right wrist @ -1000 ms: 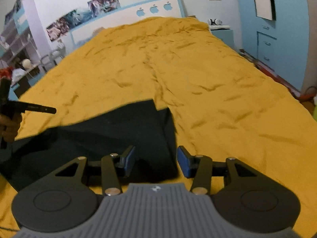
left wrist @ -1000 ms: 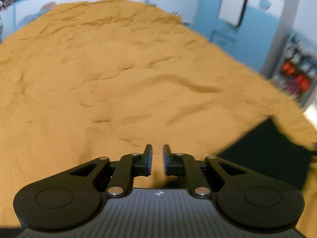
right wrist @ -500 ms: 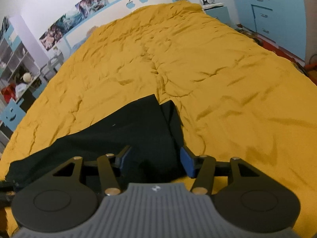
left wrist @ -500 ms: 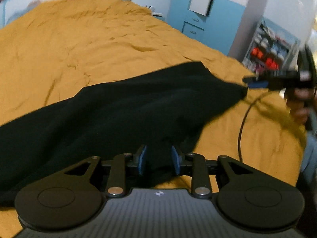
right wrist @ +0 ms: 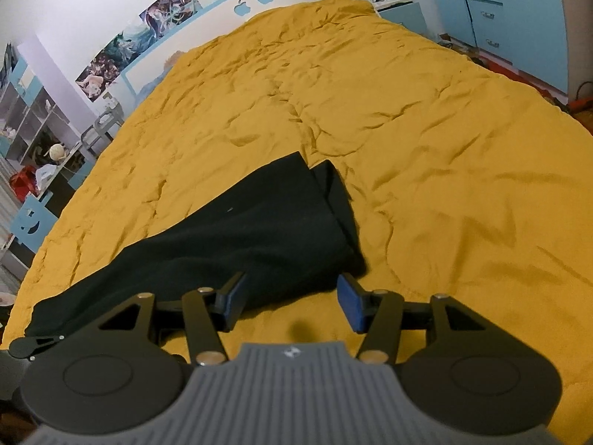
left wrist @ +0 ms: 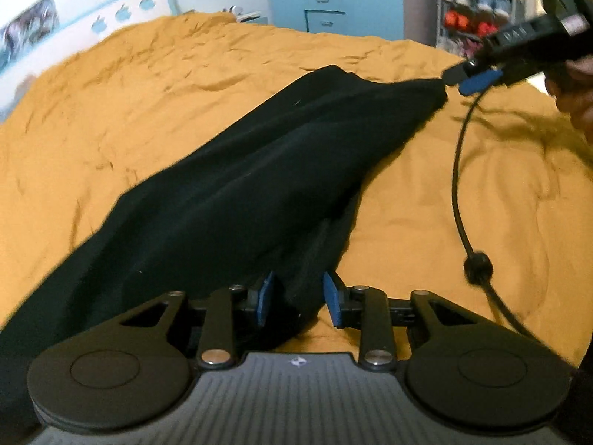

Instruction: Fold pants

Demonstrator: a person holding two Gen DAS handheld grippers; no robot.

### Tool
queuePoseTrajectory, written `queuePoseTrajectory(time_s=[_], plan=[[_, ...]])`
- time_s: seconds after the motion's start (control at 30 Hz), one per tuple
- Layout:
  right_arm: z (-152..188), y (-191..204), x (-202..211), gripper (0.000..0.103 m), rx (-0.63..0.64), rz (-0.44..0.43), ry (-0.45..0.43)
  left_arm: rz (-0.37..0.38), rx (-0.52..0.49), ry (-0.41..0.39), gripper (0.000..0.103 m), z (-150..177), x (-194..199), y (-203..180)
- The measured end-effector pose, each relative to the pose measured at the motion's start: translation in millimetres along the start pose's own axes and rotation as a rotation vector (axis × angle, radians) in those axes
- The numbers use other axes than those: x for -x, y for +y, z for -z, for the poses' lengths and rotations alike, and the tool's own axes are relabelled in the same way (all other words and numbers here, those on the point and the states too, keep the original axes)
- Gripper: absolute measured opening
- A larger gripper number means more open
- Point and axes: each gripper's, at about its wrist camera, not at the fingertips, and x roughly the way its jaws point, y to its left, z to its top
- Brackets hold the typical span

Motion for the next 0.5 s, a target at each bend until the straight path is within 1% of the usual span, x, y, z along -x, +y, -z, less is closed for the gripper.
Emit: queuePoseTrajectory(time_s=[0.07,0.13,0.17,0.2,0.23,0.3,0.37,0.43,0.5], plan=[[1.5,-1.1,0.3,0.051,-0.003,-0.002,0.004,-0.016,-0.053,0.005,0.049,1.9,2.0,-7.8],[3.8,-2.5,0.1,0.051,-0.011,-0.006,0.007,-0.029,-0.073,0.012,0.052,1.9,-1.3,-10.6],[4.9,-2.6,-0.2,0.051,-0.015,-0.008,0.008,-0.037,-0.069,0.02,0.048,1.6,-4.6,-11.0],[6.0,-2.4,-0.5,0.051,-0.019,-0.01,0.01,-0.03,-0.06,0.029,0.034,0.4,-10.7,-8.3],[7.1,-1.7,-0.4,0.051,-0.02,-0.012,0.01,-0.034,-0.045,0.032,0.008,0.0,-14.3,-5.6],[8.1,1.1,1.1,0.051,-0.015,-0.015,0.011,-0.024,-0.04,0.024,0.007,-0.7,-14.2,-3.6],[8.2,3.7,4.2,0.051,-0.002,-0.016,0.008,0.003,-0.053,0.007,0.007,-0.1,-3.3,-5.4],[6.9,4.4,9.2,0.051,0.005,-0.016,-0.001,0.024,-0.072,0.011,0.007,2.0,7.8,-9.1],[4.7,2.5,11.4,0.051,0.001,-0.018,-0.012,0.044,-0.063,0.006,0.007,5.6,14.4,-10.4]])
